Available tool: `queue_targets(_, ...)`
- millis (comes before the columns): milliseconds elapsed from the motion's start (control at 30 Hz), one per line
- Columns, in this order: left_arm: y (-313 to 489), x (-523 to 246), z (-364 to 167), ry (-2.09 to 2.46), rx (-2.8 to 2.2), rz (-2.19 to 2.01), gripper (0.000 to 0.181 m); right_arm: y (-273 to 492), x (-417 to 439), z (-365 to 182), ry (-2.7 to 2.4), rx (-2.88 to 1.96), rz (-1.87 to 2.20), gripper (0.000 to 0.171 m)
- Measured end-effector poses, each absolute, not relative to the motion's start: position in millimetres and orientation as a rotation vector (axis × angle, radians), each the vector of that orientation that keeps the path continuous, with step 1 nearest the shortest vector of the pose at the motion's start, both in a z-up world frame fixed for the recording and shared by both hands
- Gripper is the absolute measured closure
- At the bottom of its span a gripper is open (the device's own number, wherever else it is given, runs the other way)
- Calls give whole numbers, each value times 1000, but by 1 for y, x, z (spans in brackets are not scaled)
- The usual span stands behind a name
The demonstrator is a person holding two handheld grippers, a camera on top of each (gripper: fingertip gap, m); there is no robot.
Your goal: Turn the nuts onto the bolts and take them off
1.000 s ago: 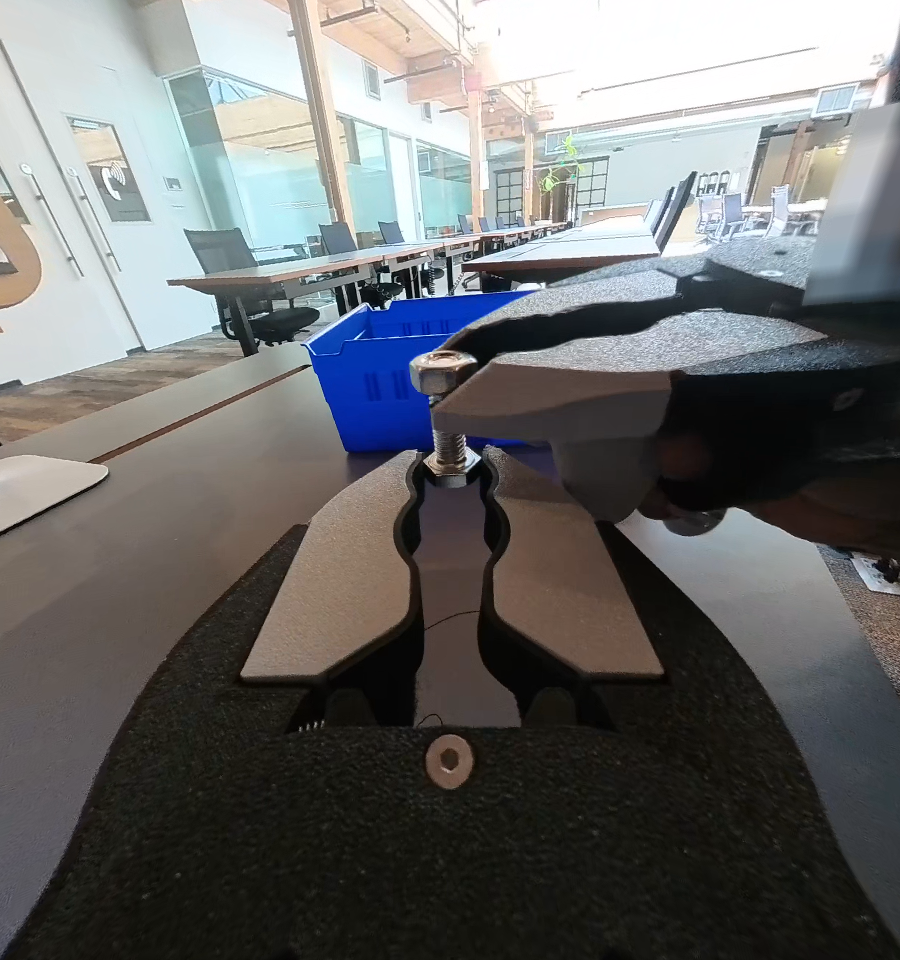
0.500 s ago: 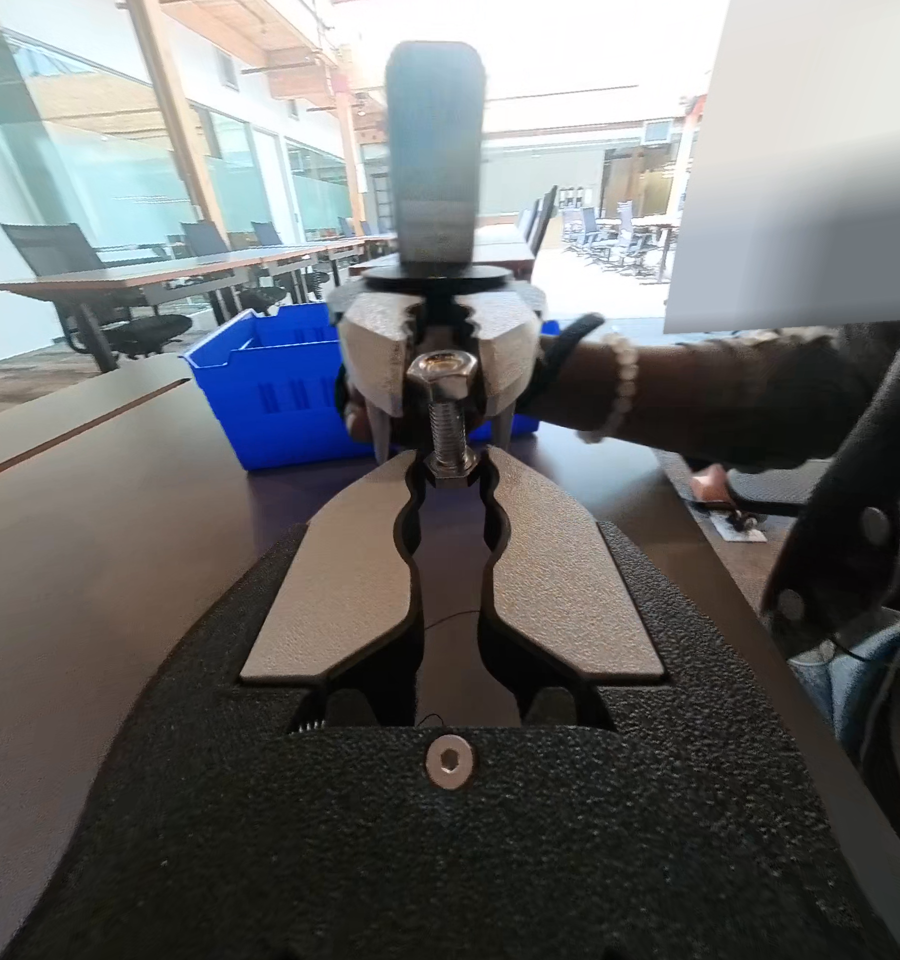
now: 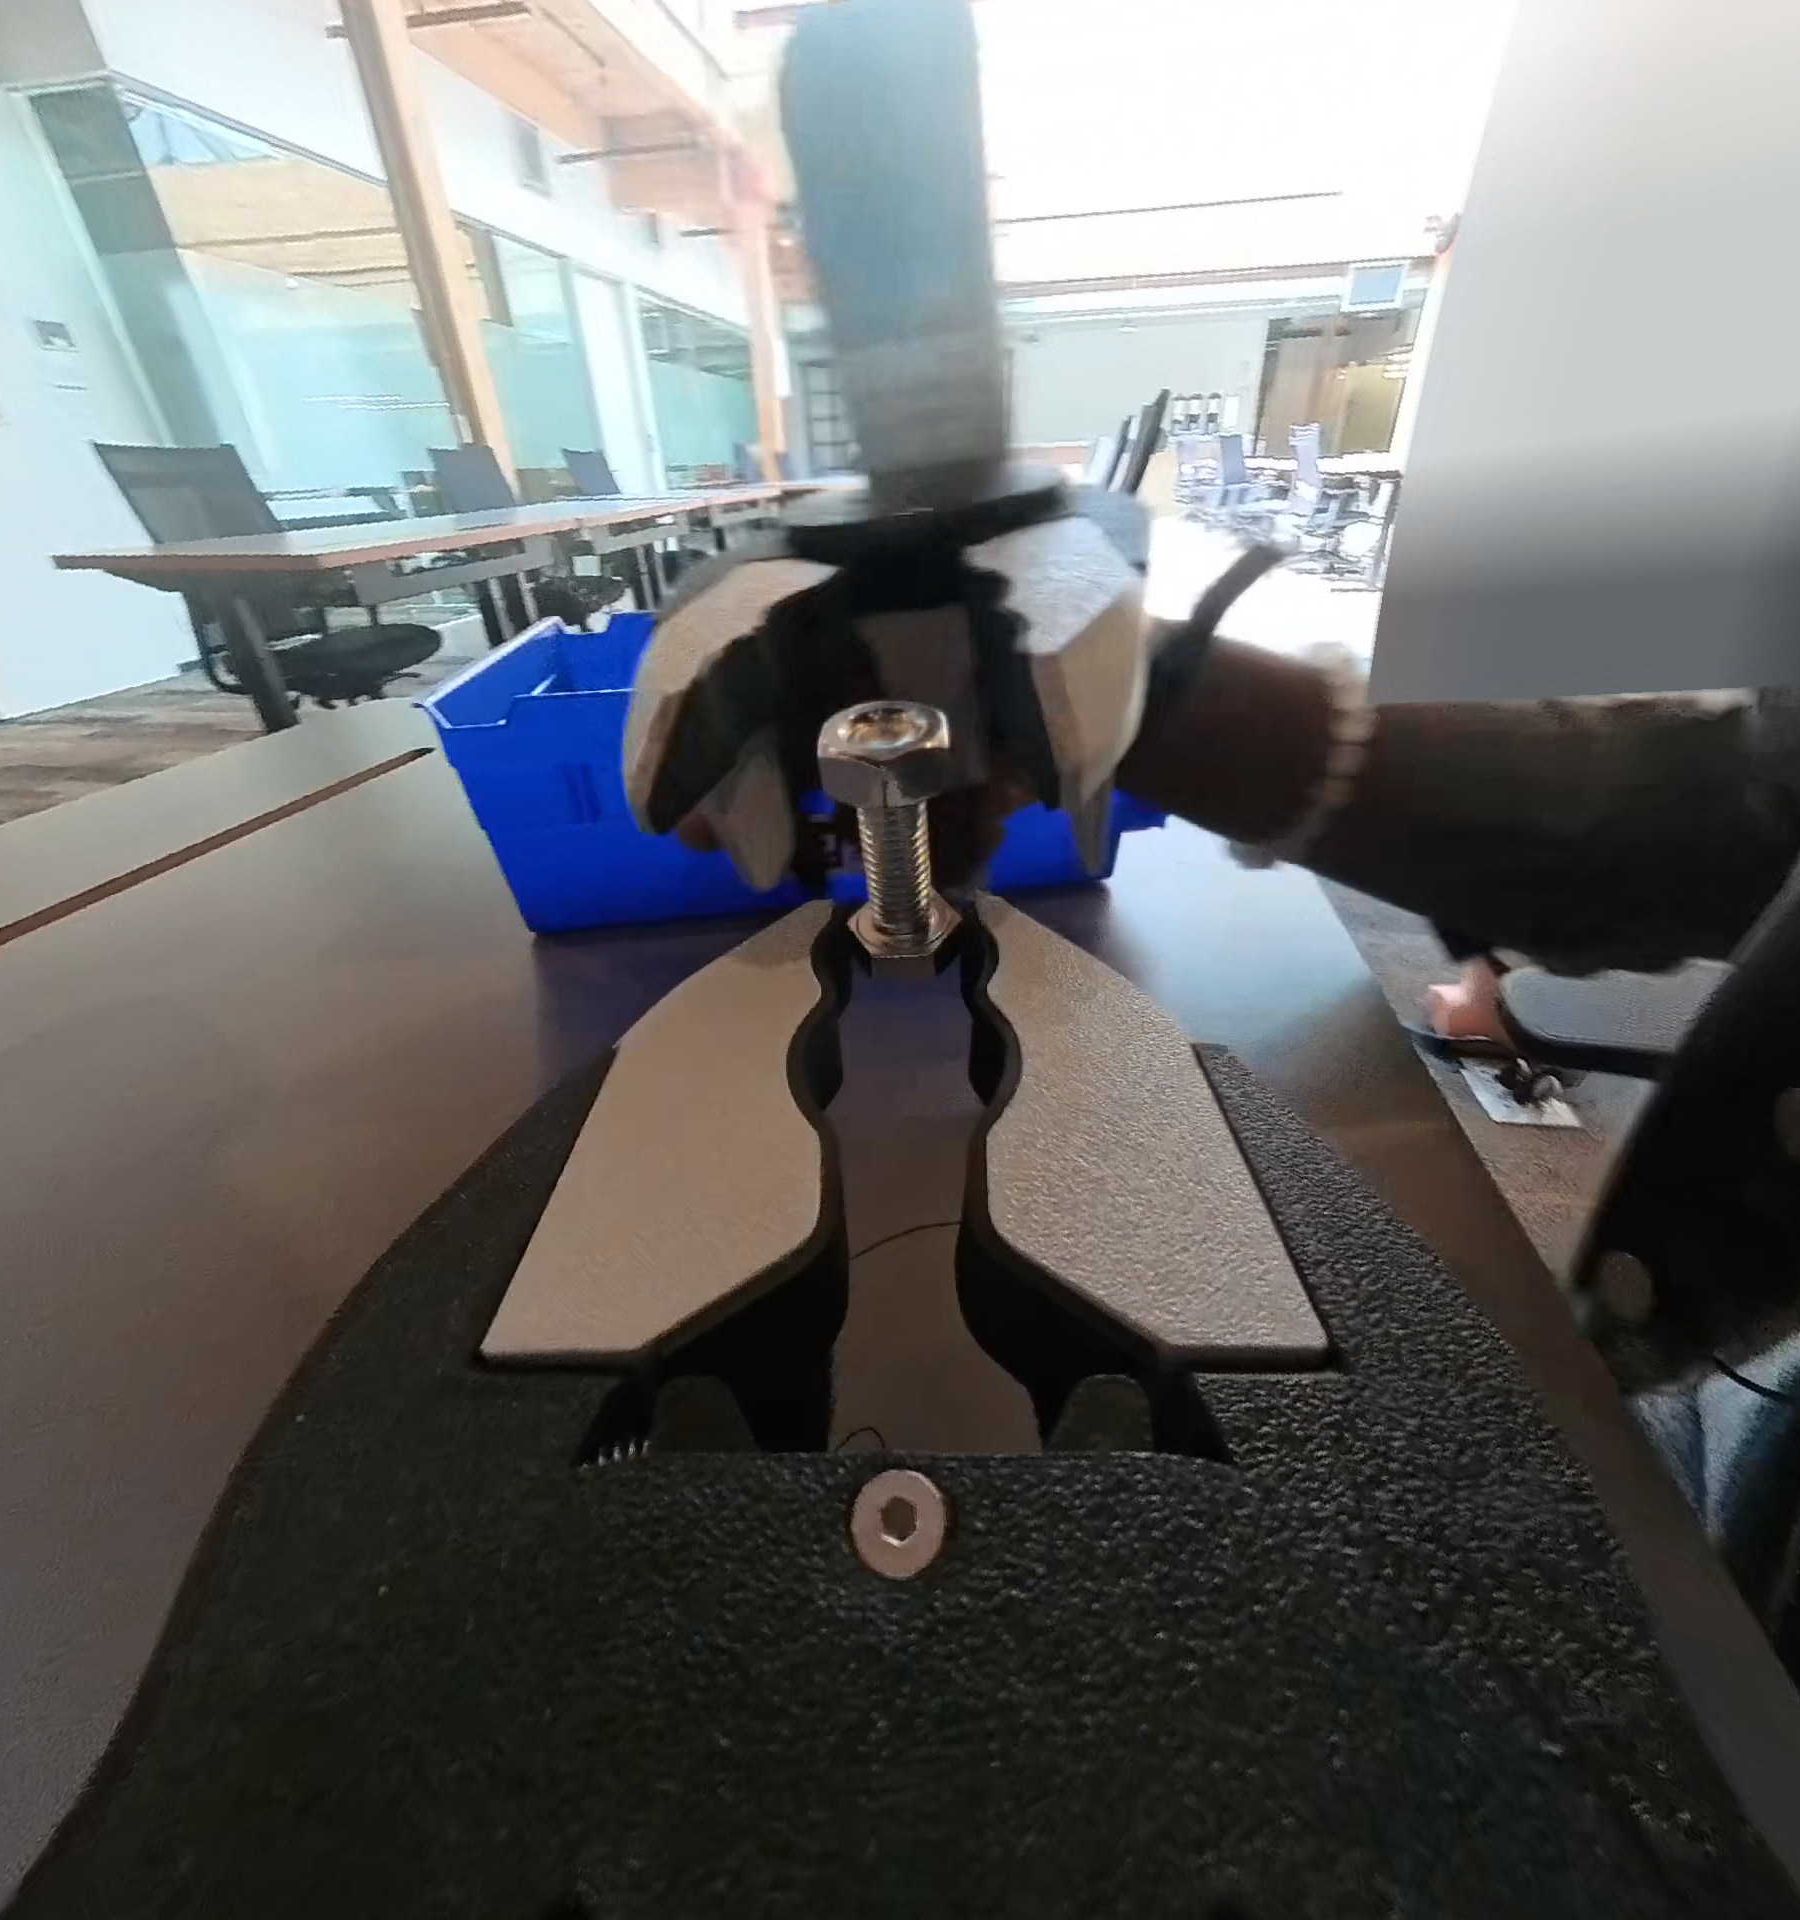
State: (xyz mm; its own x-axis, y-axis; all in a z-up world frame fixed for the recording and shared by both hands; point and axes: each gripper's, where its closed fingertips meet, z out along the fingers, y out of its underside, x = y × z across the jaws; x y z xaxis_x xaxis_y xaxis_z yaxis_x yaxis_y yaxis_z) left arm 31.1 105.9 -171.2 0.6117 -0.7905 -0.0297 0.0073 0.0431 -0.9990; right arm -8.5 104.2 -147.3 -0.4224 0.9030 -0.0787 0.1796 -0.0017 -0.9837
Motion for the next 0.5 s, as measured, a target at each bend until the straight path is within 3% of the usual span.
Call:
queue_targets(33,109,28,-171,692,-1415,-683,161,112,-8,-149,-1537,-1223,1344,112)
queue_targets(100,114,23,-170,645,-1426,-646,161,118,-3,-144,-1299,-1316,1157,101)
queue_targets(233,115,22,-171,639,-1429,-626,162,107,5,-125,-944,-1305,995,120)
queue_targets(367,114,23,-171,646,-1429,-618,162,108,-4,-133,-928,-1322,737,117)
queue_targets(500,114,24,-171,651,-1430,-622,162,110,-6,-128,-931,-1284,612,138)
